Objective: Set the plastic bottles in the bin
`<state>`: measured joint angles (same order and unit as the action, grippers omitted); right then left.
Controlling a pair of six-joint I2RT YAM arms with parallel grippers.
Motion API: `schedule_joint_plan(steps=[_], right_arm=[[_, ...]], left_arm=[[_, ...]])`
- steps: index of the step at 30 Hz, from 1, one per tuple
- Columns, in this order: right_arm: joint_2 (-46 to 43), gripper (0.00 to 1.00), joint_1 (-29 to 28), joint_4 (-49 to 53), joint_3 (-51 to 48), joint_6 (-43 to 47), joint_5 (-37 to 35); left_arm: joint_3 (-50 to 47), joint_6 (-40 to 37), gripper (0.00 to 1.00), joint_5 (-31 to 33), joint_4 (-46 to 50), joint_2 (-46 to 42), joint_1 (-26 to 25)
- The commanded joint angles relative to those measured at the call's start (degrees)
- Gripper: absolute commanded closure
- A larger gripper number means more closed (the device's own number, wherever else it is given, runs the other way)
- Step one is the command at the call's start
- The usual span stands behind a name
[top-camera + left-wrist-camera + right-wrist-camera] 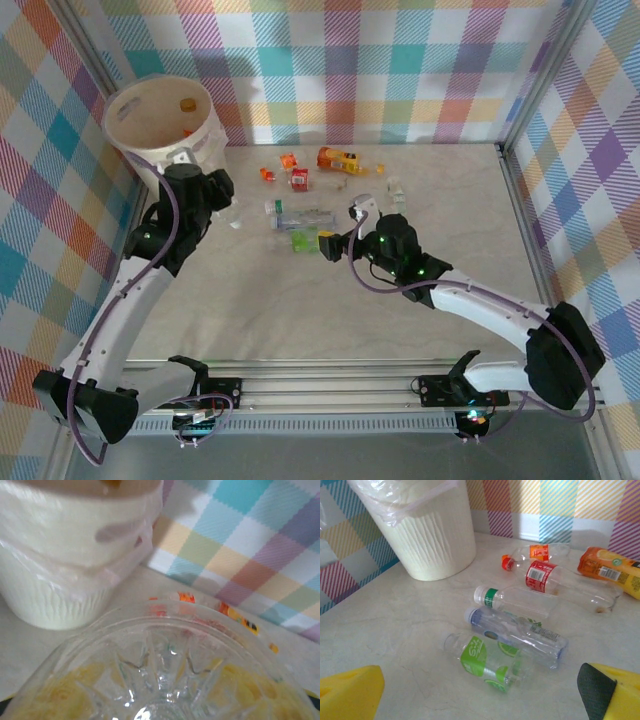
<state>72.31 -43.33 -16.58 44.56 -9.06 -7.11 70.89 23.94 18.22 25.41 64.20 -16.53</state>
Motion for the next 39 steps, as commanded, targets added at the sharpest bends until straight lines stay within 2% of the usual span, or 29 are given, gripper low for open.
schedule_joint_plan(steps=[1,9,12,17,22,24,33,36,39], right_arm=[[-1.9,0.00,-0.3,-1.7,-0.6,1.3,-2.4],[-2.2,0.00,-0.3,2.4,1.4,0.4,-2.4],[-2.2,0.00,-0.3,2.3,1.7,0.9,-1.6],[-1.9,0.00,-0.3,3.1,2.5,1.1,0.6],[-2.1,0.00,-0.3,4.0,2.3,1.1,1.3],[-2.3,0.00,-0.3,4.5,2.3,1.2,1.5],[-2.6,0.00,-0.3,6.2,2.7,1.6,0.3],[-2.7,0.00,-0.3,6.5,2.6,1.5,-0.6],[-3.0,0.00,-0.3,6.6,2.3,1.3,-1.5]], left_arm=[[5.2,-5.4,0.49,2.6,-0.8,-0.6,1.7],[13.6,-11.3,0.49,7.5,-5.5,2.8,4.9],[17.3,-9.1,0.49,1.9,-6.8,6.3,9.4],[27.2,-9.9,0.49,0.4,-6.9,14.9,12.8],[39.1,-6.2,0.49,-4.8,-3.7,24.4,18.3],[43.2,-6.1,0.49,-4.9,-2.8,27.7,19.5],[52.1,-9.6,0.48,-4.0,-2.8,40.0,23.4],[54.9,-13.8,0.48,-7.9,-1.2,44.0,23.9],[55.5,-17.0,0.48,-8.8,1.1,46.1,24.1]])
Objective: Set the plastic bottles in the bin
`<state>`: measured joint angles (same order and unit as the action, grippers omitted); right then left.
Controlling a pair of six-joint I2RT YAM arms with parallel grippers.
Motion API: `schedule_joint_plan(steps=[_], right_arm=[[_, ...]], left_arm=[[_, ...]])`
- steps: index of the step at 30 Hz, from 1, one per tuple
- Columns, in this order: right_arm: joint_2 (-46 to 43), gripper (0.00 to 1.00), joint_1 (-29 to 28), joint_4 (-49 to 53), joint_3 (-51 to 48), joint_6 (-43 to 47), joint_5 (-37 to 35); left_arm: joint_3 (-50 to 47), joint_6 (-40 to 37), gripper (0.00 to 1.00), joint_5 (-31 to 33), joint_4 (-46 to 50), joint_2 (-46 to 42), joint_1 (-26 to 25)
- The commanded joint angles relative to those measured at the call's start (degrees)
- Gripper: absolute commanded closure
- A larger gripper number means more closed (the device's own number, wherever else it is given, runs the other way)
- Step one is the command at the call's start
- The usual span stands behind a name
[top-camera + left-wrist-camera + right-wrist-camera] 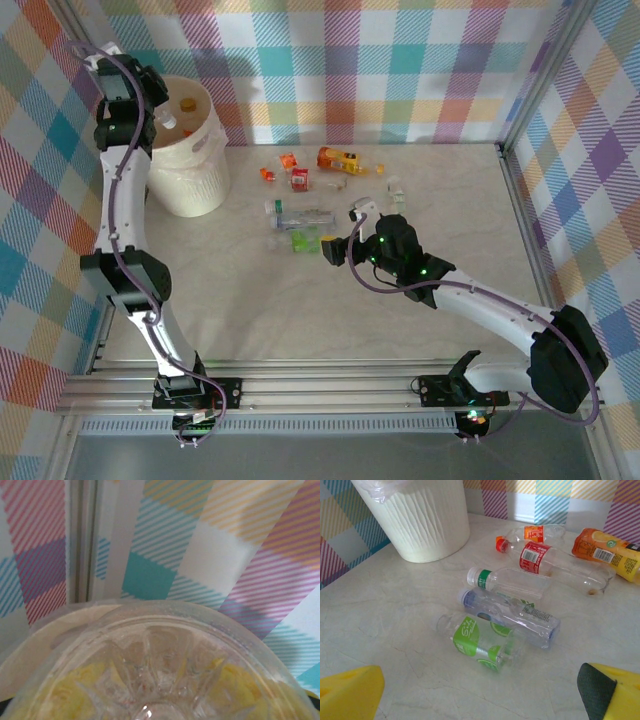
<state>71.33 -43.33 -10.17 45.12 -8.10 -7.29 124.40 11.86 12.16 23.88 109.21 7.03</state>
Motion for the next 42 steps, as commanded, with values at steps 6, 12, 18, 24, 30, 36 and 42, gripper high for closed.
schedule_joint_plan(steps=[6,12,18,24,30,36,42], right_arm=[[-2.3,0.00,-0.3,0.6,1.0,-0.4,-4.0],[-3.0,0.00,-0.3,0.7,0.4,-1.0,-5.5],[-3.3,0.00,-0.4,1.3,0.0,-1.4,-6.9],[-3.7,0.00,-0.3,1.4,-0.3,-2.1,-8.1],[-3.3,0.00,-0.3,1.3,-0.4,-2.7,-9.0],[-2.7,0.00,-0.3,1.5,0.1,-3.1,-9.1],[-2.1,0.00,0.0,2.6,0.0,-6.6,-14.5]], left_arm=[[1.8,-7.0,0.47,-2.3,5.1,4.3,0.8],[1.8,-7.1,0.46,-0.5,7.3,7.3,0.9],[3.4,-4.8,0.30,-1.6,8.5,9.7,0.9],[7.4,-3.0,0.09,-3.1,11.5,11.1,0.9],[8.0,-2.0,0.00,-6.9,12.3,9.8,0.9],[8.0,-0.7,0.00,-11.4,12.3,8.5,0.7],[7.9,1.0,0.00,-15.2,12.2,6.7,0.8]])
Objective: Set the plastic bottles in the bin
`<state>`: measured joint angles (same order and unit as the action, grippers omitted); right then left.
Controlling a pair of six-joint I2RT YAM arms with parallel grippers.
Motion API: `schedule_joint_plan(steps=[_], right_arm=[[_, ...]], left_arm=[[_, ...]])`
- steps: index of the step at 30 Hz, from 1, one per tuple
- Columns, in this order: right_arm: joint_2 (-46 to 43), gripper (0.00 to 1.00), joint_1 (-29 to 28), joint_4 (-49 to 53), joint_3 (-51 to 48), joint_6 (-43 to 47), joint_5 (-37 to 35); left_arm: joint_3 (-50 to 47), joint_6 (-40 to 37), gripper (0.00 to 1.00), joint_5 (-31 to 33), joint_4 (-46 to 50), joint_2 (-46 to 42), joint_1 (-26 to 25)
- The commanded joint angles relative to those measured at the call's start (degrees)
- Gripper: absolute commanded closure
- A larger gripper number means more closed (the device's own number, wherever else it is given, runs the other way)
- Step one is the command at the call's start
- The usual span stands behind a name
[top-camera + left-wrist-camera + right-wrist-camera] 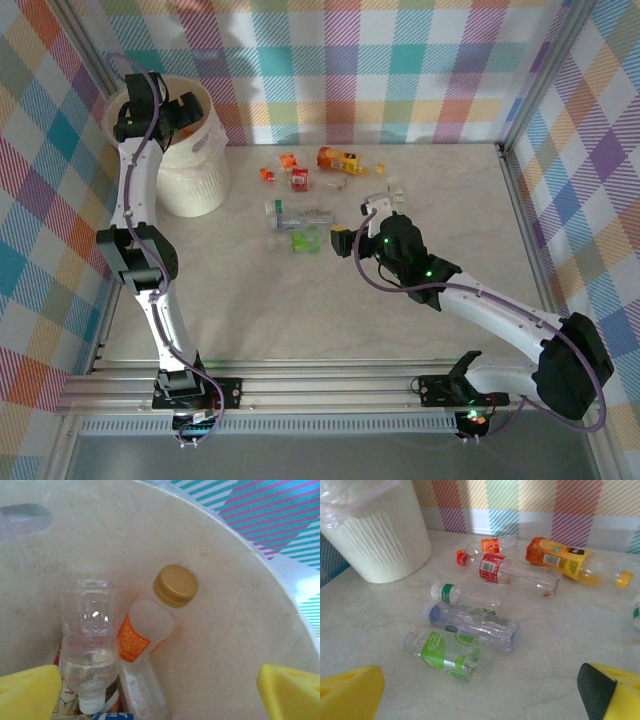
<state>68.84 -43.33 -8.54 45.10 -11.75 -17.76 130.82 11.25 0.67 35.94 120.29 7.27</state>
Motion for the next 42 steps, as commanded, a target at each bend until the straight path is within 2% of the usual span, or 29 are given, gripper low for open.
schedule_joint_plan(steps=[1,5,11,16,23,34,42], right_arm=[[0.6,0.00,0.3,1.4,0.0,-4.2,-4.4],[0.9,0.00,2.5,3.7,0.1,-8.8,-4.0],[2.1,0.00,6.7,8.5,1.3,-12.8,-2.5],[4.3,0.00,10.2,13.6,3.2,-11.3,-1.9],[8.1,0.00,16.3,17.7,5.3,-8.9,0.5],[19.7,0.00,23.2,23.9,13.8,-2.9,8.4],[29.4,0.00,24.1,27.5,21.5,-1.9,3.0]], left_arm=[[1.4,2.0,0.00,-4.8,0.0,-4.8,0.5],[0.0,3.3,0.00,-7.0,-1.0,-7.3,0.5],[-8.9,6.0,0.00,-11.6,-7.7,-14.6,0.4],[-16.9,9.2,0.00,-17.7,-12.5,-21.0,0.2],[-30.7,11.9,0.00,-22.9,-19.4,-31.7,-0.4],[-45.2,11.9,0.00,-28.7,-21.2,-48.0,-2.8],[-53.1,11.9,0.00,-28.1,-16.7,-53.6,-7.9]])
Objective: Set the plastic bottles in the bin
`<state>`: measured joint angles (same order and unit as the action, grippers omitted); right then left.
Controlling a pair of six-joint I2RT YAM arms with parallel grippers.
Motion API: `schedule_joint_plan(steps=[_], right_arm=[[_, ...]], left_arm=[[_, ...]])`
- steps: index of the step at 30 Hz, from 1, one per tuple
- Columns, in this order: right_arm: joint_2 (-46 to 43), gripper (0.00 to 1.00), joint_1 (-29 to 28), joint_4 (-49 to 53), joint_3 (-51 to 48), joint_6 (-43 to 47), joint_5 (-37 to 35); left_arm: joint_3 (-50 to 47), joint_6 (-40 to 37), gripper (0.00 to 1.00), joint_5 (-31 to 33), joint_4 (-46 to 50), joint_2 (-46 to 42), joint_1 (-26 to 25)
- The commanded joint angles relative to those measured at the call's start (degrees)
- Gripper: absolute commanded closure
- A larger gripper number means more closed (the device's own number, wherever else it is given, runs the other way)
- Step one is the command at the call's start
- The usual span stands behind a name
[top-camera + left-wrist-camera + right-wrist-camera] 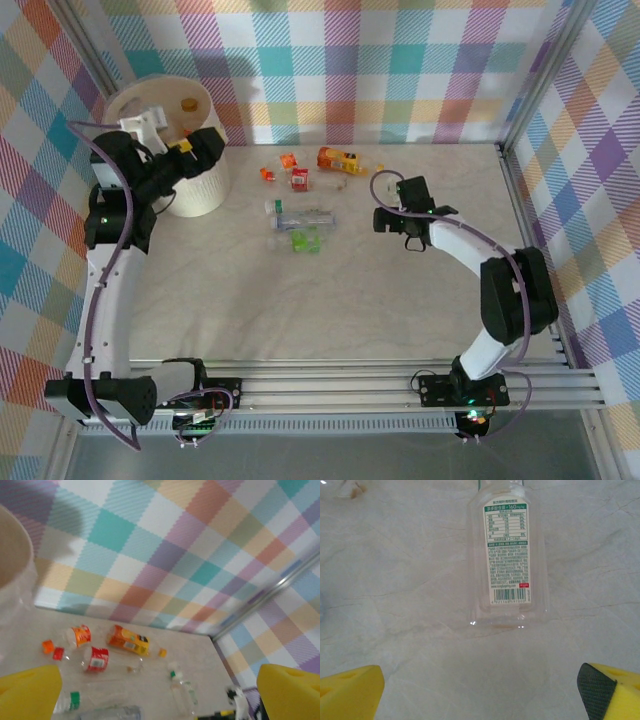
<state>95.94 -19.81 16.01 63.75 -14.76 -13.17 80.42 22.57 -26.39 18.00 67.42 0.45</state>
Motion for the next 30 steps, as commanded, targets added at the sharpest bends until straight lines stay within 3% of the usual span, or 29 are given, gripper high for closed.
schedule_joint_plan(steps=[1,11,16,30], right_arm=[[3.6,0.00,0.8,3.8,4.0,0.9,-2.0],[14.3,0.05,2.6,9.3,13.3,0.3,-3.7],[18.0,0.22,3.6,9.5,16.7,-0.4,-0.5],[22.3,0.32,3.9,8.7,19.0,-1.2,-0.4]], left_arm=[[-3.9,1.2,0.00,-1.0,1.2,-1.2,-1.6],[-9.3,-0.2,0.00,2.7,5.5,-5.3,-3.1],[-11.9,-0.3,0.00,3.9,6.7,-7.0,-3.1],[-13.5,-0.4,0.00,3.8,8.3,-7.6,-3.1]])
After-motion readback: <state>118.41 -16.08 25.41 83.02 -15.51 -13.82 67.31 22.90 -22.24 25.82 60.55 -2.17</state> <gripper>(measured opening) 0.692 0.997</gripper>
